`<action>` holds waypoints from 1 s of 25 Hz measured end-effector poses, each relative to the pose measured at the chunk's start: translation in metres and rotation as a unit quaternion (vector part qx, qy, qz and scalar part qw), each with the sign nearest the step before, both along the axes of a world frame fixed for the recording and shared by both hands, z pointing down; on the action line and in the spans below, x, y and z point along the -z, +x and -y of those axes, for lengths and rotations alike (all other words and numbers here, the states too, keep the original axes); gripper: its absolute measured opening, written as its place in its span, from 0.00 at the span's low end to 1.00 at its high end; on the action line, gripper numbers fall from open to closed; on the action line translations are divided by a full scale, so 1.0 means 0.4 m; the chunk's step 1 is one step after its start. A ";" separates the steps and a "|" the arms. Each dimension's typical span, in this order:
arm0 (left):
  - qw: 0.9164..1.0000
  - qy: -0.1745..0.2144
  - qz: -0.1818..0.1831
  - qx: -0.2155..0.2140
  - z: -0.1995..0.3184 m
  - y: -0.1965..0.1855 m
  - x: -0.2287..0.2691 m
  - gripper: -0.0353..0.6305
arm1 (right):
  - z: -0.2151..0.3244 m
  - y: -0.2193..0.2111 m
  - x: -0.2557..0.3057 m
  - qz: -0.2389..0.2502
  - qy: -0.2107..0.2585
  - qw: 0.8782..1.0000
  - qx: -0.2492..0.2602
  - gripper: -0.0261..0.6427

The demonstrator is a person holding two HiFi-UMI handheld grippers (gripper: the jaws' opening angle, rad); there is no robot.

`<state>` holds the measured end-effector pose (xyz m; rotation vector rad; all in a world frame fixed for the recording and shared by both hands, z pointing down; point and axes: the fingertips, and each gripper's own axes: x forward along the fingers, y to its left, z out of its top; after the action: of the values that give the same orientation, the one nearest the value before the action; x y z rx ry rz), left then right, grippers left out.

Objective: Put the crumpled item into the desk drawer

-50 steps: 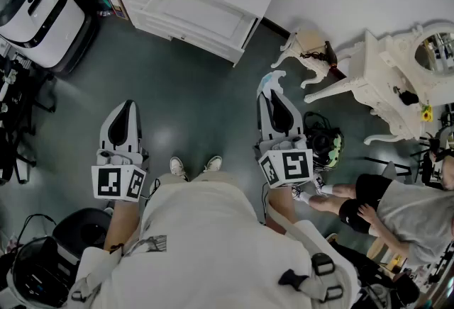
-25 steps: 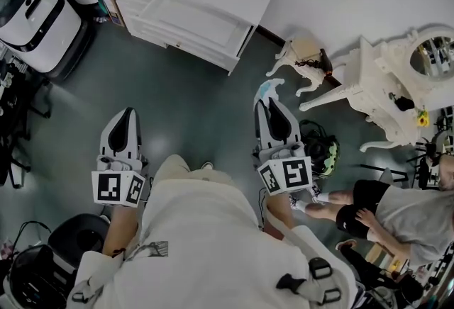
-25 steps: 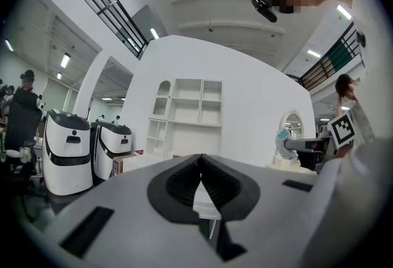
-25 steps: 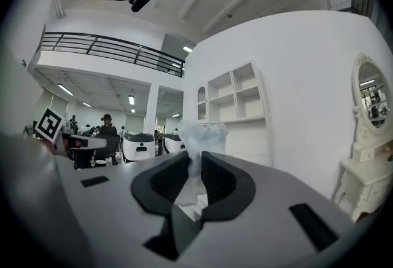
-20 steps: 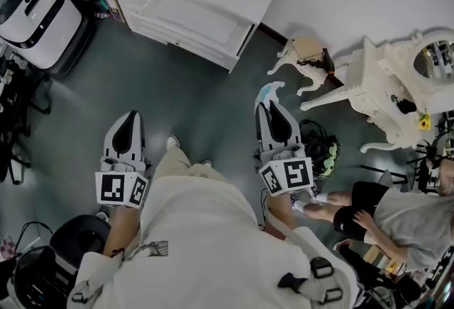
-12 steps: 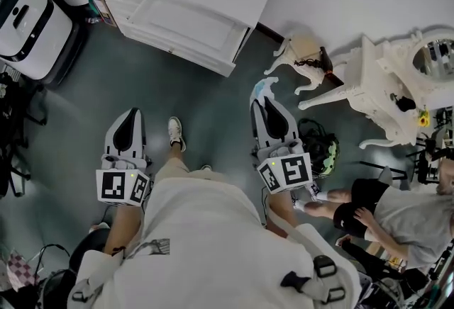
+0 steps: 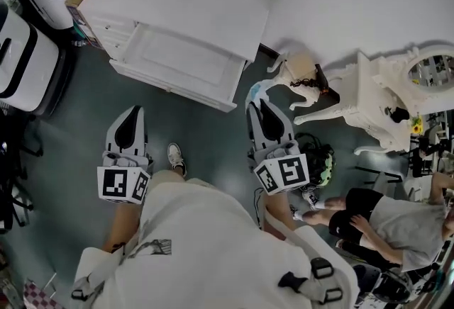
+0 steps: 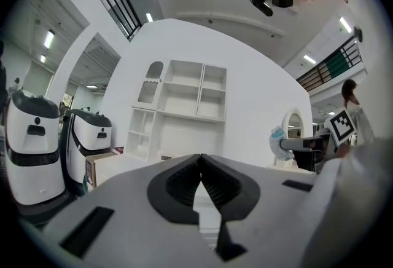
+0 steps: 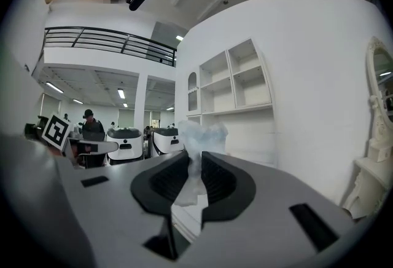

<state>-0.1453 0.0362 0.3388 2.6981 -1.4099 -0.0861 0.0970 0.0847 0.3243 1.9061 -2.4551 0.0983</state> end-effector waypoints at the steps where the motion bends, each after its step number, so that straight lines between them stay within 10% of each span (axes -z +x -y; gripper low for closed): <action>1: 1.000 0.000 0.000 -0.005 0.030 0.002 0.003 0.08 | 0.025 0.000 0.002 0.000 -0.002 1.000 -0.004 0.15; 25: 0.998 -0.026 -0.001 -0.053 0.365 0.001 -0.023 0.08 | 0.339 -0.016 -0.013 0.008 -0.023 0.999 -0.043 0.15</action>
<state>-0.1448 -0.1100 0.3479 2.7236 -1.2467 -0.0435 0.0904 -0.0509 0.3294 1.9983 -2.3597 0.1719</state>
